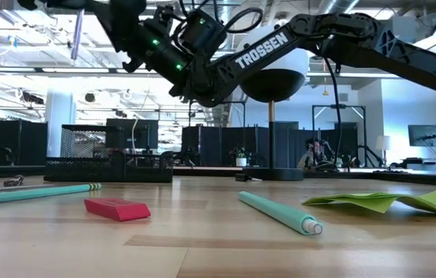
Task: Pick and place office supplies into organizer
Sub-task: Put the purple pen into the black desk organizer
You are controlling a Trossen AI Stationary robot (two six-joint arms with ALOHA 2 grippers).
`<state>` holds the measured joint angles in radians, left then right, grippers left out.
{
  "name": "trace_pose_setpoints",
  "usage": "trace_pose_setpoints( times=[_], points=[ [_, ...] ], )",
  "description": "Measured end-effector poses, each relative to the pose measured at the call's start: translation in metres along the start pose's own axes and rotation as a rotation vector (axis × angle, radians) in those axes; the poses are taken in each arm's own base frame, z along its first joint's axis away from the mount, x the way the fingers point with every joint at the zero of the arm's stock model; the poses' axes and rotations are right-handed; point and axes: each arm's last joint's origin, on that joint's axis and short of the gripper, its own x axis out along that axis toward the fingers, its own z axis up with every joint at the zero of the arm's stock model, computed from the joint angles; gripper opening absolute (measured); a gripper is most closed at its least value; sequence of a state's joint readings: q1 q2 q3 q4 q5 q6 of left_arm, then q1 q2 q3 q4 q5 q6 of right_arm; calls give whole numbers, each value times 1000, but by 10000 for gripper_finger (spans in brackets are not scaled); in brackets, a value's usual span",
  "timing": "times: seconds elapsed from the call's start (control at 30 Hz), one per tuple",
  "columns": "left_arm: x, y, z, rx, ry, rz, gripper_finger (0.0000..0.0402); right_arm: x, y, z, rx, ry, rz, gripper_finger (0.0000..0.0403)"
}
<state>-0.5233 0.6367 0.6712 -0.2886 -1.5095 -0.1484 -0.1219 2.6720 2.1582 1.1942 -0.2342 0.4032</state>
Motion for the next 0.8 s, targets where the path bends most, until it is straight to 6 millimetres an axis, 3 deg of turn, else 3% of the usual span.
trace_pose_setpoints(
  times=[0.13,0.33,0.43,0.57,0.67,0.8],
  points=[
    [0,10,-13,-4,-6,52,18,-4,0,15,78,-109,106,63],
    [-2,38,-29,-141,-15,62,18,-18,9,21,189,-218,226,63],
    [-2,46,-37,-172,-17,62,18,-17,8,19,237,-128,301,63],
    [-2,44,-59,-172,-17,61,18,-14,24,18,236,-41,465,63],
    [-2,40,-82,-194,-14,59,18,-6,24,11,350,183,481,56],
    [-1,38,-101,-241,-14,58,18,4,18,-1,361,531,412,38]
  ],
)
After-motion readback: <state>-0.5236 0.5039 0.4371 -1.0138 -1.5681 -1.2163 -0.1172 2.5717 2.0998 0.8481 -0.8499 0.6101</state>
